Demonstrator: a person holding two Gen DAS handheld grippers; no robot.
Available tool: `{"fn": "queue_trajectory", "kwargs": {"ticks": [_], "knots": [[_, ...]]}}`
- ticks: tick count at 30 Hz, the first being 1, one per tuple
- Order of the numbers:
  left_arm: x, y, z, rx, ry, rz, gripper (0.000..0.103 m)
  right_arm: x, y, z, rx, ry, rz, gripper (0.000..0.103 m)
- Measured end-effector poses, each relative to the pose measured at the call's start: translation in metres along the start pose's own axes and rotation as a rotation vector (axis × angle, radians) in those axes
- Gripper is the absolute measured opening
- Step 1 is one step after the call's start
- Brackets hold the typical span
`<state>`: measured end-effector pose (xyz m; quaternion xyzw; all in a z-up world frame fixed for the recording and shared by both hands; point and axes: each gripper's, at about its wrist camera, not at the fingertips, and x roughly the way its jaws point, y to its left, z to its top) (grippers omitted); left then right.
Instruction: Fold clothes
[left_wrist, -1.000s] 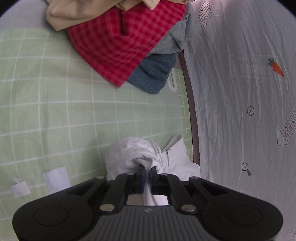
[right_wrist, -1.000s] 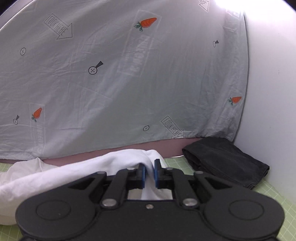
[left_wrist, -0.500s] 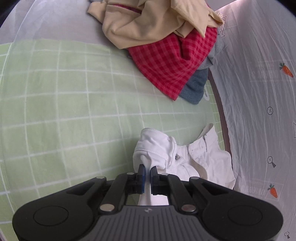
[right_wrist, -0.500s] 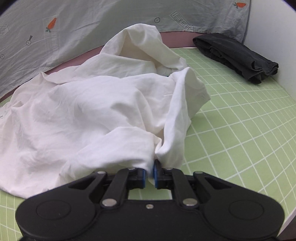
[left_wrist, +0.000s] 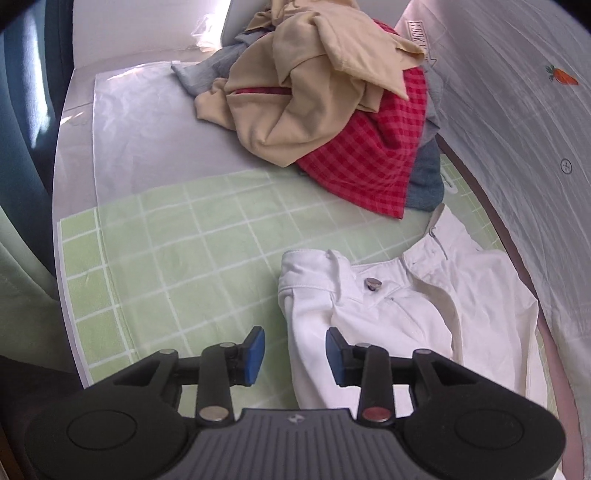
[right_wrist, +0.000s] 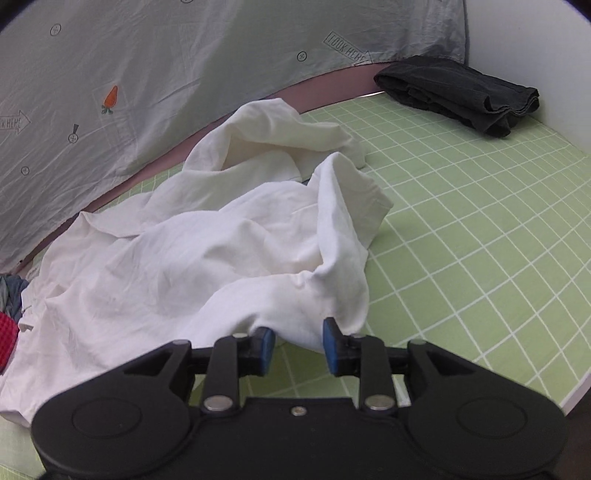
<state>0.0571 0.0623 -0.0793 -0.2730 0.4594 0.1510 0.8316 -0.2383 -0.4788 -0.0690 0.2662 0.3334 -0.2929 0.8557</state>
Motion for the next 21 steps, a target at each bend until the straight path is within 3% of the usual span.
{"fn": "queue_trajectory", "kwargs": {"ticks": [4,6,9,13,17,21], "knots": [[-0.013,-0.023,-0.016,0.114,-0.038,0.000,0.053,-0.012,-0.008,0.018,0.021,-0.038,0.030,0.037],[-0.013,-0.033,-0.031,0.141,-0.009,0.012,0.056,-0.012,-0.014,0.023,0.025,-0.037,0.026,0.041],[-0.010,-0.047,-0.061,0.187,0.050,0.010,0.056,-0.004,-0.030,0.027,0.051,-0.008,0.016,0.041],[-0.020,-0.073,-0.102,0.323,0.015,0.036,0.056,-0.008,-0.048,0.034,0.064,-0.019,0.003,0.041],[-0.026,-0.107,-0.138,0.485,0.006,-0.003,0.061,-0.016,-0.071,0.055,0.092,-0.069,-0.018,0.043],[-0.009,-0.138,-0.179,0.633,0.087,-0.076,0.063,-0.001,-0.087,0.084,0.115,-0.076,0.016,0.044]]}}
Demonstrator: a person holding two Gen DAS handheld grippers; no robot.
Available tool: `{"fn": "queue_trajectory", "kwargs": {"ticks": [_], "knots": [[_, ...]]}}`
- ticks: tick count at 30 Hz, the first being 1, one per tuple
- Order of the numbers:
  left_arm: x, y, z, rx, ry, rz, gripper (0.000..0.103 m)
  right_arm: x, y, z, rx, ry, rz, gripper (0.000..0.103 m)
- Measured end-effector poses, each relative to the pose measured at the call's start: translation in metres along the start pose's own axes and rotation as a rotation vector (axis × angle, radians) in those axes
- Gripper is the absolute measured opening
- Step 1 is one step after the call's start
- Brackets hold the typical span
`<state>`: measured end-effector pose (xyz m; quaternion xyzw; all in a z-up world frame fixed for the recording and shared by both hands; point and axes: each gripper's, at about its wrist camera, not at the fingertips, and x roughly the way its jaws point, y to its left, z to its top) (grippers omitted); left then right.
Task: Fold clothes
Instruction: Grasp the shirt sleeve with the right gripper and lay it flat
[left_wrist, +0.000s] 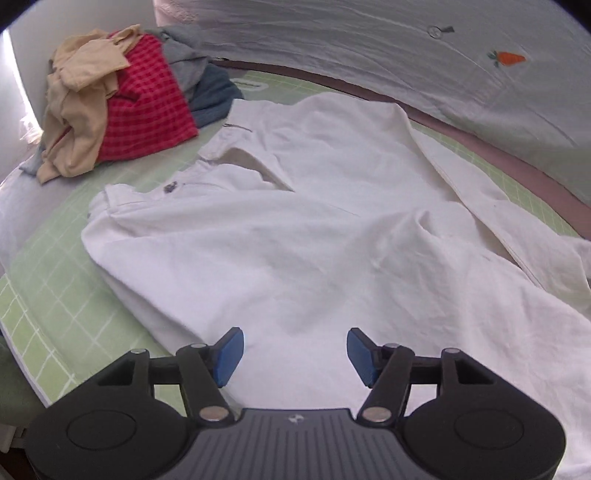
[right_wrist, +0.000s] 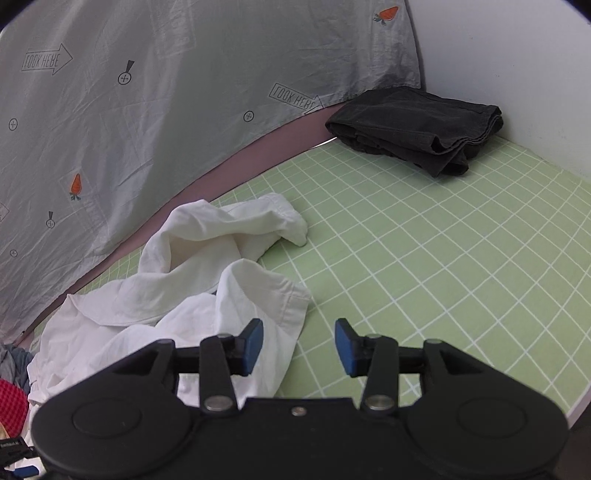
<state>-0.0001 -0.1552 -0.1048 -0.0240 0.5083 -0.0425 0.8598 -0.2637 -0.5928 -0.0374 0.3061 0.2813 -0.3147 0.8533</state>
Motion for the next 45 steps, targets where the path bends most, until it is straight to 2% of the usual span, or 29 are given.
{"fn": "queue_trajectory", "kwargs": {"ticks": [2,5,13,15,17,19,22,23,24,25,26,27,29,33,35,37,38,41,43,45], "knots": [[0.017,-0.017,-0.009,0.039,0.051,-0.023,0.063,0.014,-0.002,0.013,0.023,0.018,0.021,0.045],[0.037,-0.034,-0.024,0.086,0.105,0.008,0.063,0.033,-0.002,0.028,0.079,0.046,0.071,0.046],[0.037,-0.036,-0.034,0.073,0.101,0.024,0.066,0.080,0.006,0.047,0.214,0.169,0.149,0.052],[0.037,-0.036,-0.033,0.066,0.101,0.023,0.069,0.094,0.005,0.047,0.277,0.209,0.154,0.059],[0.038,-0.037,-0.033,0.060,0.103,0.018,0.074,0.107,0.005,0.047,0.334,0.249,0.159,0.059],[0.039,-0.040,-0.032,0.070,0.107,0.024,0.076,0.121,0.006,0.045,0.369,0.285,0.152,0.060],[0.041,-0.043,-0.033,0.083,0.110,0.035,0.079,0.141,0.010,0.041,0.350,0.338,0.110,0.059],[0.042,-0.044,-0.033,0.085,0.111,0.037,0.081,0.147,0.010,0.040,0.338,0.352,0.095,0.053],[0.042,-0.044,-0.033,0.085,0.113,0.038,0.083,0.151,0.011,0.039,0.327,0.363,0.091,0.036],[0.042,-0.045,-0.033,0.085,0.114,0.039,0.084,0.154,0.010,0.039,0.316,0.375,0.115,0.025],[0.043,-0.045,-0.033,0.086,0.116,0.040,0.085,0.155,0.009,0.039,0.303,0.385,0.142,0.009],[0.043,-0.045,-0.033,0.086,0.117,0.042,0.085,0.154,0.010,0.041,0.290,0.386,0.149,0.008],[0.044,-0.046,-0.033,0.086,0.121,0.044,0.086,0.145,0.012,0.047,0.239,0.354,0.150,0.006],[0.045,-0.047,-0.033,0.089,0.124,0.048,0.087,0.106,0.009,0.077,0.208,0.197,0.181,0.005],[0.046,-0.048,-0.033,0.094,0.125,0.047,0.089,0.072,0.009,0.098,0.180,0.061,0.241,0.005],[0.045,-0.047,-0.033,0.088,0.124,0.033,0.091,0.026,0.015,0.111,0.078,-0.104,0.281,0.005],[0.045,-0.046,-0.032,0.073,0.124,0.023,0.091,0.010,0.017,0.112,0.042,-0.151,0.283,0.005],[0.045,-0.046,-0.030,0.066,0.127,0.025,0.091,-0.015,0.015,0.097,-0.008,-0.177,0.233,0.005],[0.046,-0.048,-0.031,0.083,0.127,0.036,0.092,-0.003,0.001,0.071,-0.041,-0.108,0.107,0.005],[0.046,-0.051,-0.033,0.105,0.125,0.048,0.093,0.020,-0.030,0.044,0.032,0.029,0.014,0.005]]}}
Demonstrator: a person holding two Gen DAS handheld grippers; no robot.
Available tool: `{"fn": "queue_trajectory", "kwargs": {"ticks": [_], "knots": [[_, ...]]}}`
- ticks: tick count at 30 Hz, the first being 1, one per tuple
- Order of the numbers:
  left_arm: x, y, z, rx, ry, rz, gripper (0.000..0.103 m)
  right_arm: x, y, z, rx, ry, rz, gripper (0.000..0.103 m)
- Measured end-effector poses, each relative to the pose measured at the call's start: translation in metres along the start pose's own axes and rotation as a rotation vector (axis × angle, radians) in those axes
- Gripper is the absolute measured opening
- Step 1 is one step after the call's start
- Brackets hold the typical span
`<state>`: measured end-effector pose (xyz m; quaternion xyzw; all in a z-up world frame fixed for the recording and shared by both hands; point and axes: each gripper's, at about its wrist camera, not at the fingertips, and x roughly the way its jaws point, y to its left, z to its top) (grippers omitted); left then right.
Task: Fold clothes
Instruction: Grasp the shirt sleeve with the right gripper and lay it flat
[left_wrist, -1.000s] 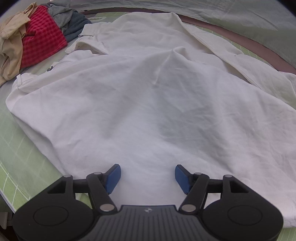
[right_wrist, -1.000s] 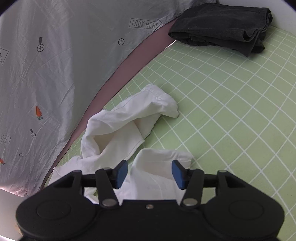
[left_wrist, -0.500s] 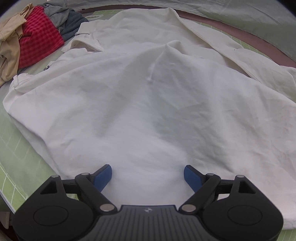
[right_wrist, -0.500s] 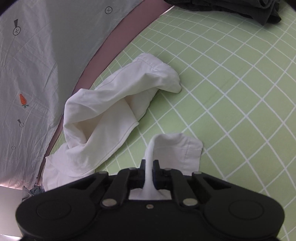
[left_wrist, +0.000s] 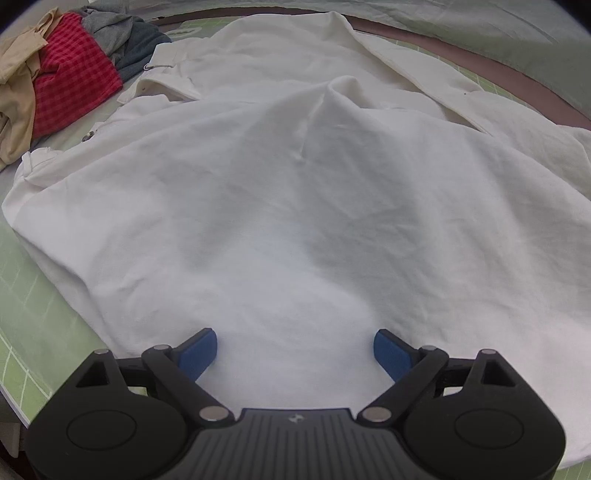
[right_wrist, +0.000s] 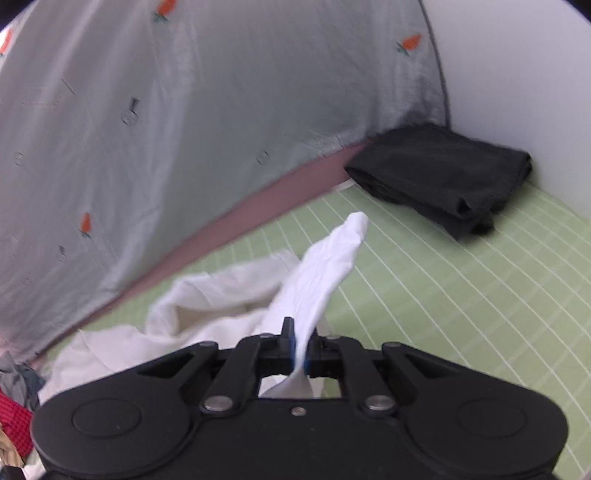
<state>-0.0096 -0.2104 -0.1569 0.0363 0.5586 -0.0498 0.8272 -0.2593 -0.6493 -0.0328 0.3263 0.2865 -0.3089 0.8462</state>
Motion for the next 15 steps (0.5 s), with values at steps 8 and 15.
{"fn": "queue_trajectory", "kwargs": {"ticks": [8,15], "knots": [[0.002,0.002,0.001,-0.018,0.017,0.014,0.098,0.017,-0.060,-0.045,0.121,0.141,-0.155,0.028],[0.004,0.004,-0.002,-0.035,0.005,0.023,0.103,0.024,-0.028,-0.006,-0.205,-0.003,-0.180,0.044]]}}
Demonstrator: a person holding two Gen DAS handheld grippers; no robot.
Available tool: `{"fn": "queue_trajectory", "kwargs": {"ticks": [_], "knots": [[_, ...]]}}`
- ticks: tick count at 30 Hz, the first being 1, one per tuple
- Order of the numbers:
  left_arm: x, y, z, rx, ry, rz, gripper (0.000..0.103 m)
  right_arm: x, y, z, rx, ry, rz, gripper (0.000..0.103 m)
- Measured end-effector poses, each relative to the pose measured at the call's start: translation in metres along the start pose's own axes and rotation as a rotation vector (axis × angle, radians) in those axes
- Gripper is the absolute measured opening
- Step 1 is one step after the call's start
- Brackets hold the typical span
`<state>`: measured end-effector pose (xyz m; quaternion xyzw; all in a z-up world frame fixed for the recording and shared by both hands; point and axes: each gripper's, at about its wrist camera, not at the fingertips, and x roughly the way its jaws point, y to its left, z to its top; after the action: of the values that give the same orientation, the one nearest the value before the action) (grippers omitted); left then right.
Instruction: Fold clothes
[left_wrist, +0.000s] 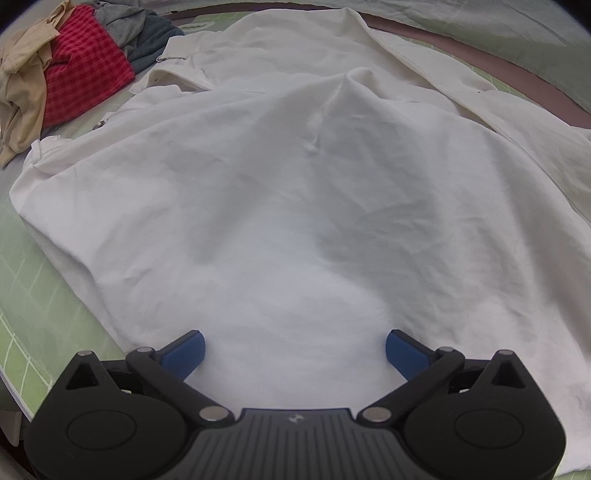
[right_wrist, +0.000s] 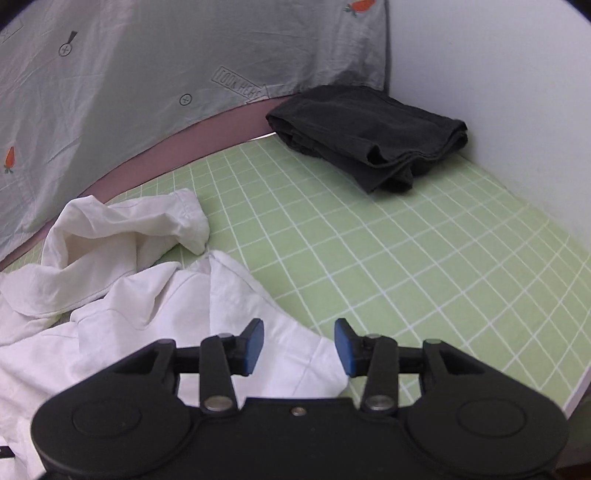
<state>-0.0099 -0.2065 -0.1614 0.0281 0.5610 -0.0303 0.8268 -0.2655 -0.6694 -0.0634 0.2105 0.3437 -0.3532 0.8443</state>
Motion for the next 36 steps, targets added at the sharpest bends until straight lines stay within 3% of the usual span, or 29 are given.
{"fn": "queue_trajectory", "kwargs": {"ticks": [3,11,13,14,16,19,23,25,26,32,36], "knots": [[0.000,0.000,-0.001,0.000,-0.005,-0.001,0.103,0.023,0.012,0.016,-0.044,0.012,0.079,0.044],[-0.001,0.000,-0.002,-0.001,-0.009,-0.001,0.103,0.099,0.031,0.035,-0.062,0.120,0.134,0.047],[-0.001,0.000,-0.002,-0.002,-0.012,-0.001,0.103,0.111,0.027,0.036,-0.022,0.161,0.159,0.038],[-0.001,0.001,-0.003,-0.002,-0.014,-0.001,0.103,0.112,0.025,0.034,-0.001,0.166,0.173,0.015],[-0.001,0.000,-0.003,-0.003,-0.015,-0.001,0.103,0.111,0.021,0.032,0.025,0.165,0.186,0.012],[-0.001,0.000,-0.002,-0.003,-0.011,-0.002,0.103,0.081,0.020,0.037,-0.036,0.050,0.110,0.010],[-0.001,0.000,-0.003,0.001,-0.012,-0.003,0.103,0.015,-0.002,0.057,-0.022,-0.177,-0.008,0.009],[-0.001,0.000,-0.003,-0.002,-0.015,-0.003,0.103,-0.006,-0.016,0.061,0.015,-0.233,-0.040,0.010],[-0.001,0.000,-0.003,-0.003,-0.016,-0.002,0.103,-0.006,-0.021,0.059,0.024,-0.218,-0.058,0.010],[0.000,0.001,0.001,-0.002,0.006,-0.002,0.103,0.033,-0.035,0.019,0.010,-0.027,-0.222,0.032],[0.000,0.004,0.009,0.005,0.054,-0.033,0.103,0.017,-0.019,-0.005,0.022,-0.042,-0.217,0.055]]}}
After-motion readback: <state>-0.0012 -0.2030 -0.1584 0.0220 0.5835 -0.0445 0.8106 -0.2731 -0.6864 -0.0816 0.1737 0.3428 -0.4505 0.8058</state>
